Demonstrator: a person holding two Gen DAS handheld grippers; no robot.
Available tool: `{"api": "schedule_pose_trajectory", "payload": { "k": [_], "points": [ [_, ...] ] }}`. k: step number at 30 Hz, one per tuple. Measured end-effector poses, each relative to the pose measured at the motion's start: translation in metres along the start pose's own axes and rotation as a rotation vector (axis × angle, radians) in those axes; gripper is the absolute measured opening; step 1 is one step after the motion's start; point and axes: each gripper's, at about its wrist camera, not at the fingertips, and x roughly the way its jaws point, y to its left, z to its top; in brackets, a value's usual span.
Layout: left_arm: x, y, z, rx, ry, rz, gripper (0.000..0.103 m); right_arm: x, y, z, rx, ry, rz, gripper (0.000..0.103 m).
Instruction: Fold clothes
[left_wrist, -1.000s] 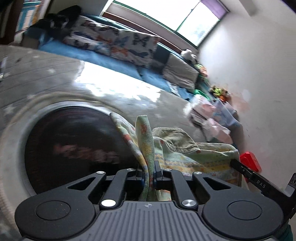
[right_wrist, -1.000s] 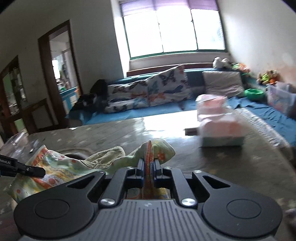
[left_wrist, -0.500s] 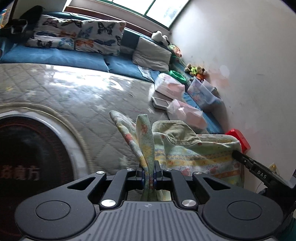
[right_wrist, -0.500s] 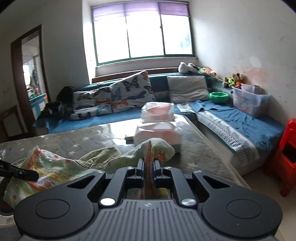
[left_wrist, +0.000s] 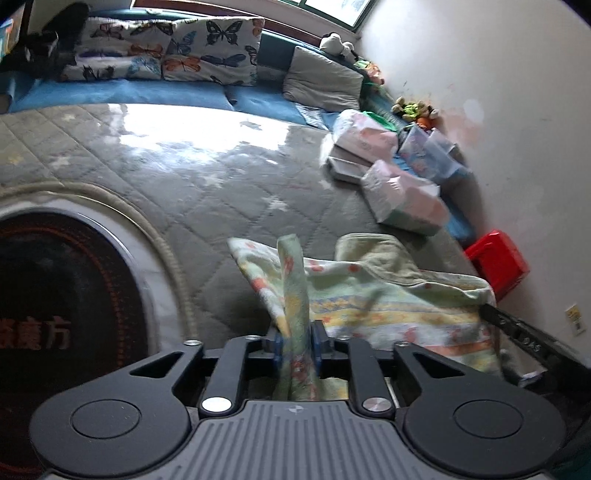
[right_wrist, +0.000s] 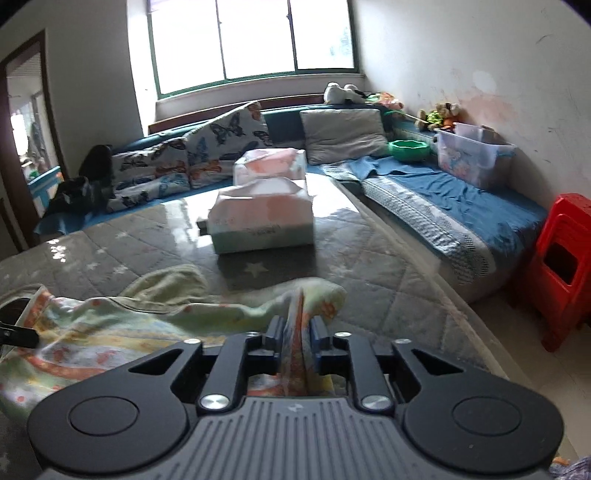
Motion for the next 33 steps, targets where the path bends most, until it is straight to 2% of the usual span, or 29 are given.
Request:
{"api": "schedule_pose_trajectory", "payload": {
  "k": [2,6,13,20,25,31,33],
  "points": [
    [-0.001,0.002,0.001,0.01,-0.01,0.028,0.037,-0.001,-0.002,0.001,0.009,-0.007,-0.005,0.019],
    [-0.004,0.006,0.007,0.001,-0.036,0.049,0.037,-0.002,0.0,0.002,0.02,-0.013,0.031,0.022],
    [-0.001,-0.019,0.011,0.063,-0.049,-0.049,0.035,0.021,0.025,0.001,-0.004,0.032,0.125,0.023],
    [0.027,-0.042,0.013,0.097,-0.014,-0.113,0.027,0.038,0.043,0.0,-0.022,0.058,0.139,0.023],
    [0.047,-0.049,0.019,0.103,0.009,-0.129,0.025,0.044,0.049,0.001,-0.032,0.057,0.132,0.025],
    [0.064,-0.051,0.021,0.093,0.028,-0.114,0.025,0.047,0.054,0.001,-0.045,0.049,0.124,0.029],
    [0.067,-0.051,0.02,0.093,0.031,-0.107,0.025,0.047,0.053,0.002,-0.048,0.052,0.128,0.034]
  ]
}}
